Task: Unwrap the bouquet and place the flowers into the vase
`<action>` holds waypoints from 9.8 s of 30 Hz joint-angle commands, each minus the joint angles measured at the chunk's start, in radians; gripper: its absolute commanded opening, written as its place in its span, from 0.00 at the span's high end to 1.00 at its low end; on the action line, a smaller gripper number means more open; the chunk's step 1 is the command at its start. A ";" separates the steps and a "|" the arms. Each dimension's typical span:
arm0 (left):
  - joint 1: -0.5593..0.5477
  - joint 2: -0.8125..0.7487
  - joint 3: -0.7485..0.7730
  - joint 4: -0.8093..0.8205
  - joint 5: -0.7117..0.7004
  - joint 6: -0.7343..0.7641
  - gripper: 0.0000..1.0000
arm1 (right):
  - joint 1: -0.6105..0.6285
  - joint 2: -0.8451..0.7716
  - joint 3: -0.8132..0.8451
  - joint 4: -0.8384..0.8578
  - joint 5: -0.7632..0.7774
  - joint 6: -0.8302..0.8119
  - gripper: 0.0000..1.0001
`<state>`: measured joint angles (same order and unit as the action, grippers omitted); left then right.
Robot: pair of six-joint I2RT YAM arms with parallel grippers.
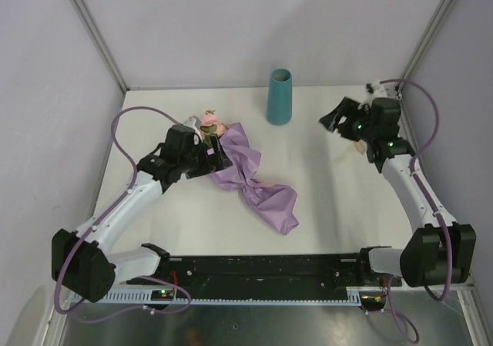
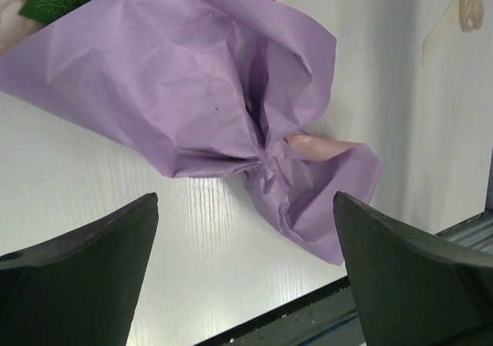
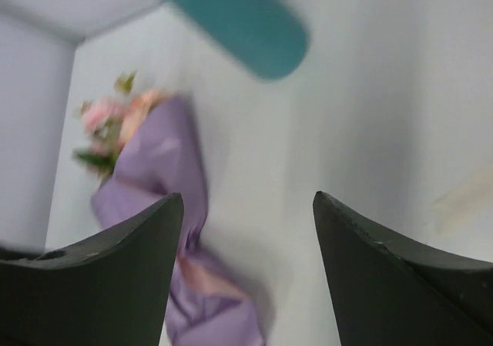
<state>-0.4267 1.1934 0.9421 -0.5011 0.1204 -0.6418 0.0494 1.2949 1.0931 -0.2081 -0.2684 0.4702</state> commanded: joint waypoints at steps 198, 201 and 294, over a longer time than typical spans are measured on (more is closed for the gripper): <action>0.195 -0.052 -0.006 -0.186 -0.288 0.030 1.00 | 0.607 0.132 -0.326 0.443 0.132 0.069 0.56; 0.200 -0.044 -0.027 -0.199 -0.299 0.013 1.00 | 0.613 0.180 -0.325 0.460 0.103 0.092 0.56; 0.246 0.264 -0.214 -0.042 -0.318 -0.284 0.24 | 0.276 0.271 -0.292 0.380 0.285 0.019 1.00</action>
<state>-0.1970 1.4570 0.7498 -0.4606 -0.1104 -0.9092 0.3531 1.5349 0.8047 0.1501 0.0418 0.4541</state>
